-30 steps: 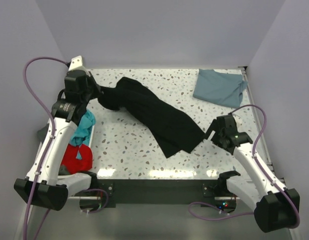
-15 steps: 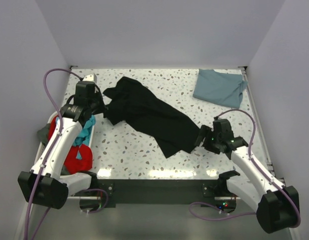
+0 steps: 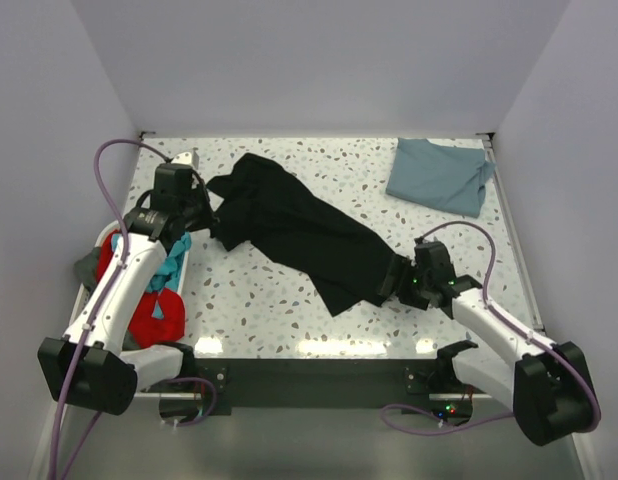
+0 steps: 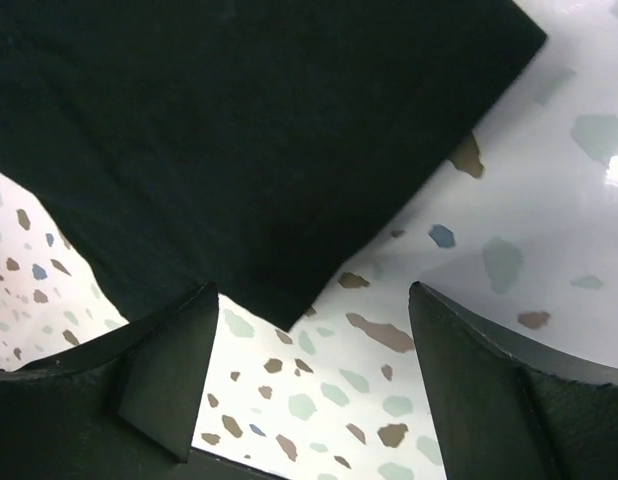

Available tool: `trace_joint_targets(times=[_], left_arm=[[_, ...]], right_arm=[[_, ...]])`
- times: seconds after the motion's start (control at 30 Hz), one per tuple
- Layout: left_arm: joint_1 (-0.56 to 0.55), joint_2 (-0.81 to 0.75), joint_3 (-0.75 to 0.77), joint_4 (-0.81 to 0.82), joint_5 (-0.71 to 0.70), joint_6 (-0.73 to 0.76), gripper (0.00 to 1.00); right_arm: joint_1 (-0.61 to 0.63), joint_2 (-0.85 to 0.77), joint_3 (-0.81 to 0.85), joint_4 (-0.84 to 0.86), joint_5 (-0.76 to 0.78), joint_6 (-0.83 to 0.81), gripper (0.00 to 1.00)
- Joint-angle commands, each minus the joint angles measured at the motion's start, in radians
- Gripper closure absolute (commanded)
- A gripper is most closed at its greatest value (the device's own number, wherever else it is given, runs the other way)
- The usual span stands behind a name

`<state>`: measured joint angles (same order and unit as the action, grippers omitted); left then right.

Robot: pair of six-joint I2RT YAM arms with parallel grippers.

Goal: Fold and stack the t-shirts
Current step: Flatten the tshirt out

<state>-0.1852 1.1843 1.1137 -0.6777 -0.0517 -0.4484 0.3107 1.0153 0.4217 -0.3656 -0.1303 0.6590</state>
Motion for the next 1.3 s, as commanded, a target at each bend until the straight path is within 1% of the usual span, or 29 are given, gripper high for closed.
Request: trace_joint_targets(times=[0.0, 0.13, 0.2, 0.23, 0.27, 0.33, 0.37, 0.4, 0.43, 0.53, 0.77, 0.87, 1.0, 1.13, 1.17, 1.27], left_arm=[[0.006, -0.005, -0.009, 0.015, 0.021, 0.024, 1.0], [0.006, -0.017, -0.026, 0.015, 0.018, 0.02, 1.0], [0.006, -0.02, -0.031, 0.012, 0.012, 0.02, 1.0], [0.006, -0.023, -0.034, 0.012, 0.01, 0.02, 1.0], [0.006, -0.023, -0.034, 0.009, 0.006, 0.02, 1.0], [0.006, -0.028, -0.037, 0.01, -0.003, 0.023, 1.0], [0.006, -0.028, -0.037, 0.007, -0.007, 0.025, 1.0], [0.006, -0.031, -0.037, 0.007, -0.014, 0.027, 1.0], [0.006, -0.029, -0.037, 0.007, -0.014, 0.028, 1.0], [0.006, -0.031, -0.037, 0.009, -0.022, 0.031, 1.0], [0.007, -0.032, -0.043, 0.006, -0.042, 0.042, 1.0], [0.007, -0.032, -0.04, 0.001, -0.053, 0.051, 1.0], [0.01, -0.029, -0.023, -0.014, -0.106, 0.086, 1.0], [0.021, -0.02, -0.002, -0.025, -0.138, 0.117, 1.0], [0.021, -0.018, 0.003, -0.025, -0.14, 0.123, 1.0], [0.026, -0.008, 0.018, -0.025, -0.143, 0.135, 1.0]], right_arm=[[0.024, 0.057, 0.018, 0.088, -0.015, 0.014, 0.2], [0.054, 0.12, 0.046, 0.109, -0.005, 0.025, 0.21], [0.068, 0.149, 0.061, 0.111, 0.004, 0.03, 0.28], [0.07, 0.157, 0.068, 0.109, 0.006, 0.031, 0.37], [0.071, 0.161, 0.077, 0.106, 0.008, 0.033, 0.51], [0.073, 0.161, 0.092, 0.093, 0.015, 0.03, 0.67], [0.073, 0.158, 0.113, 0.061, 0.033, 0.03, 0.88], [0.073, 0.151, 0.126, 0.038, 0.044, 0.03, 0.97], [0.073, 0.132, 0.14, -0.008, 0.055, 0.033, 1.0], [0.074, 0.086, 0.184, -0.068, 0.066, 0.027, 1.0], [0.073, -0.092, 0.253, -0.278, 0.078, 0.063, 1.0], [0.071, -0.133, 0.282, -0.358, 0.093, 0.079, 1.0], [0.07, -0.182, 0.333, -0.449, 0.13, 0.085, 1.0], [0.071, -0.156, 0.4, -0.499, 0.256, 0.065, 1.0], [0.07, -0.144, 0.431, -0.5, 0.312, 0.05, 1.0], [0.062, -0.064, 0.5, -0.489, 0.374, 0.018, 1.0]])
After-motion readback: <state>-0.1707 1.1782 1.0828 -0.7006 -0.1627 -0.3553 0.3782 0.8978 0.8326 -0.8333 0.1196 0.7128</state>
